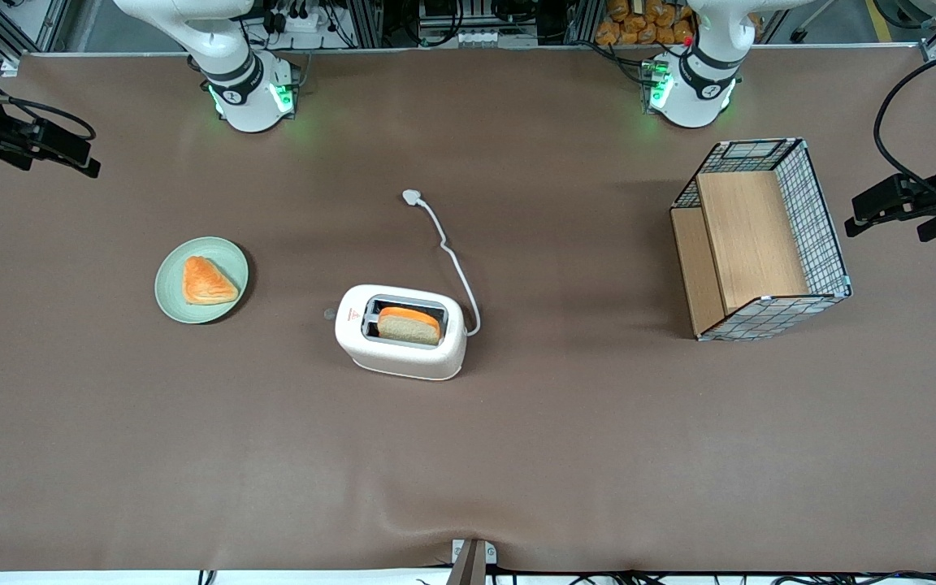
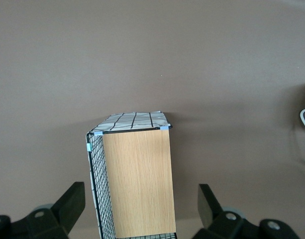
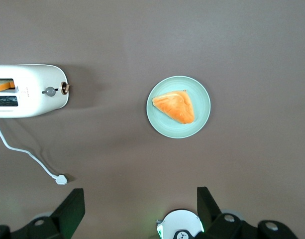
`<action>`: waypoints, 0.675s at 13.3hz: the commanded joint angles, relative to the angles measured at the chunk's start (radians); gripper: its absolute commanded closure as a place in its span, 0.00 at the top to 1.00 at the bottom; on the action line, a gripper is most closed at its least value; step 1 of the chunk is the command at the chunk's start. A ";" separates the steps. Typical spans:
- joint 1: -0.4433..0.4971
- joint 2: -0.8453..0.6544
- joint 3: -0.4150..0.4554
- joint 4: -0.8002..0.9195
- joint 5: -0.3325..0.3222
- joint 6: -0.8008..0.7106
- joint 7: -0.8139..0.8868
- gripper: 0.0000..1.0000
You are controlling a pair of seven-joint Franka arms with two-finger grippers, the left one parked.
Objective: Press toaster button with right arm
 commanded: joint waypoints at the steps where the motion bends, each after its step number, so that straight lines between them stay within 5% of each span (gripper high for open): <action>1: 0.003 -0.008 -0.001 0.010 -0.019 -0.018 0.009 1.00; 9: 0.006 0.032 -0.031 0.102 -0.006 -0.038 0.011 1.00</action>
